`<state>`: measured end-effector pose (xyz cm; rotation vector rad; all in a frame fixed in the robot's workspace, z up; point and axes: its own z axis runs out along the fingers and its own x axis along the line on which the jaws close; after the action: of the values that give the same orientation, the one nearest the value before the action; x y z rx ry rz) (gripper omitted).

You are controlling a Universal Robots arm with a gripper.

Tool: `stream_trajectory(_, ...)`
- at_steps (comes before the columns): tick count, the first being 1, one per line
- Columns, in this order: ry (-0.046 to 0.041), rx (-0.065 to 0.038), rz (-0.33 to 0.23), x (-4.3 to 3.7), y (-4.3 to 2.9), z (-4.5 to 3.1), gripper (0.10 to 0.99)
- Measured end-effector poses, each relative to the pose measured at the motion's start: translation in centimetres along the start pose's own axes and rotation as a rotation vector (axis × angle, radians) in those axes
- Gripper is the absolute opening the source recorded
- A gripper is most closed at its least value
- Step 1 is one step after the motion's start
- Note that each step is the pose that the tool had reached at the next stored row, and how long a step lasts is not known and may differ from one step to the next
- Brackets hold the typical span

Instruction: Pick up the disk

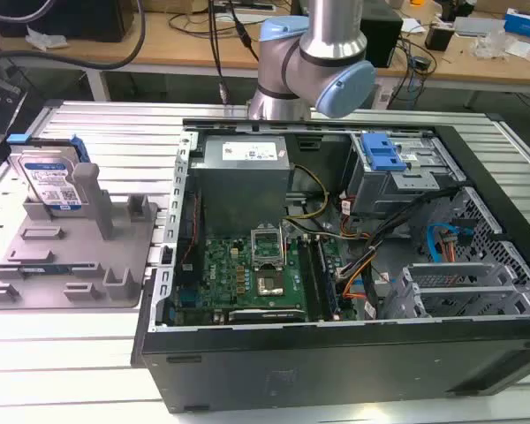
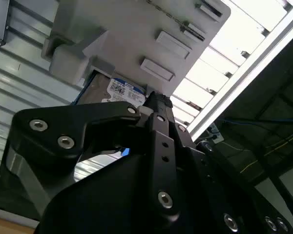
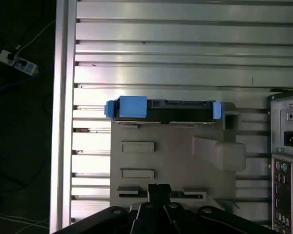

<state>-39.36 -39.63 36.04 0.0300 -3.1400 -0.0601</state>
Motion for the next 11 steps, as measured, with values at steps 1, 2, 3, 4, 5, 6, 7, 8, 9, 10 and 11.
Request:
stream_trajectory(1,0.0,0.0,0.0,0.0,0.0,0.0,0.106)
stream_trajectory(2,0.0,0.0,0.0,0.0,0.0,0.0,0.106)
stream_trajectory(3,0.0,0.0,0.0,0.0,0.0,0.0,0.106)
stream_trajectory(4,0.0,0.0,0.0,0.0,0.0,0.0,0.106)
stream_trajectory(5,0.0,0.0,0.0,0.0,0.0,0.0,0.106)
stream_trajectory(6,0.0,0.0,0.0,0.0,0.0,0.0,0.106)
stream_trajectory(7,-0.0001,0.0,0.0,0.0,0.0,0.0,0.106)
stream_trajectory(8,0.0,0.0,0.0,0.0,0.0,0.0,0.106)
stream_trajectory(9,0.0,0.0,0.0,0.0,0.0,0.0,0.106)
stream_trajectory(10,0.0,0.0,0.0,0.0,0.0,0.0,0.106)
stream_trajectory(11,0.0,0.0,0.0,0.0,0.0,0.0,0.106)
